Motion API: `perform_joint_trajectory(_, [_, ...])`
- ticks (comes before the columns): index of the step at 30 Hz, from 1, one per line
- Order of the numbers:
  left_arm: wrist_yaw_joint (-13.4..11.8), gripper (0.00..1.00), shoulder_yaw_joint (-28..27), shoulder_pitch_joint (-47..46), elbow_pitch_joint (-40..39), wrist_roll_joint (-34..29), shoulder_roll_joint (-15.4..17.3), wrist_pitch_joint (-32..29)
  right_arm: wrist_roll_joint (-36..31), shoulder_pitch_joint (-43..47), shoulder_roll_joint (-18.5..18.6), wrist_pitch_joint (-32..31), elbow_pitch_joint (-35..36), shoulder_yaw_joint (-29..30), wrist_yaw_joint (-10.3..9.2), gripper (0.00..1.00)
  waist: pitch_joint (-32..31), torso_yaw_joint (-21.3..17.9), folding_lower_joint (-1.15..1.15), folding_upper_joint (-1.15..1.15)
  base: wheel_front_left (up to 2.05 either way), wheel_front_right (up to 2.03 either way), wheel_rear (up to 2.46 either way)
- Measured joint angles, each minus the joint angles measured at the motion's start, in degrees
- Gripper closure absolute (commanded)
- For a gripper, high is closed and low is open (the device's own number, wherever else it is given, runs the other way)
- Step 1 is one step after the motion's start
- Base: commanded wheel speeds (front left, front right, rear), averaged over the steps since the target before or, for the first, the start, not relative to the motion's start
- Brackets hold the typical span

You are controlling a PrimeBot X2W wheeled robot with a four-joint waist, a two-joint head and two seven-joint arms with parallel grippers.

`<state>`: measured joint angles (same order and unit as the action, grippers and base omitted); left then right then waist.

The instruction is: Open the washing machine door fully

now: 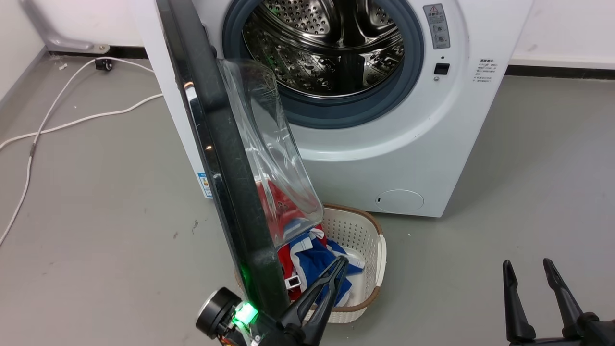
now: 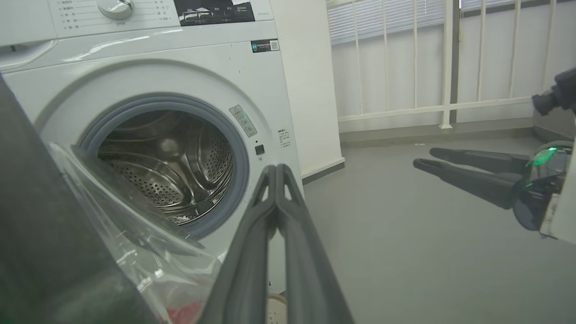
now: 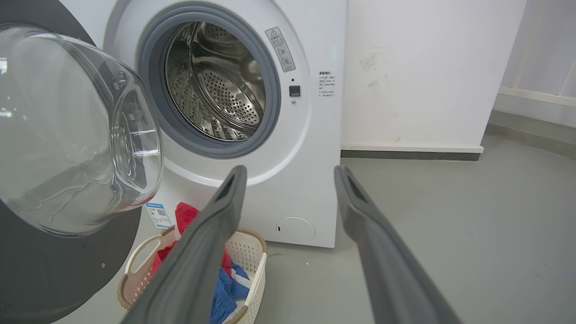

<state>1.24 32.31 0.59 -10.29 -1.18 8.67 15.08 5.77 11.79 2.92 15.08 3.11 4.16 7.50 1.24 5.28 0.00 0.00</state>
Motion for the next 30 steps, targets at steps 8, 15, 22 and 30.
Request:
perform_joint_trajectory(8, [-0.76, 1.0, -0.88, 0.67, 7.79, 2.37, -0.66, 0.0, -0.33, -0.97, 0.0, 0.0, -0.99, 0.0, 0.0, 0.0, 1.41, 0.89, 0.01, 0.0, 0.0, 0.0, 0.0])
perform_joint_trajectory(15, [-1.66, 1.0, -3.12, 0.84, 11.07, 3.21, -1.08, 0.0, -0.48, -1.02, 0.0, 0.0, -2.04, 0.16, 0.0, 0.0, 1.82, 2.34, 0.01, 0.0, 0.0, 0.0, 0.0])
perform_joint_trajectory(22, [-2.92, 1.0, -5.72, 1.94, 10.69, 3.6, -1.27, 0.08, -0.27, -0.86, 0.0, 0.0, -2.75, 0.11, 0.0, 0.0, 1.26, 3.84, 0.0, 0.0, 0.0, 0.0, 0.0])
perform_joint_trajectory(30, [-6.1, 1.0, -12.55, 4.56, 9.18, 4.64, 0.1, 0.15, -0.21, -0.55, -0.01, 0.0, -2.7, 0.35, 0.0, 0.0, 1.16, 5.31, 0.0, 0.0, 0.0, 0.0, 0.0])
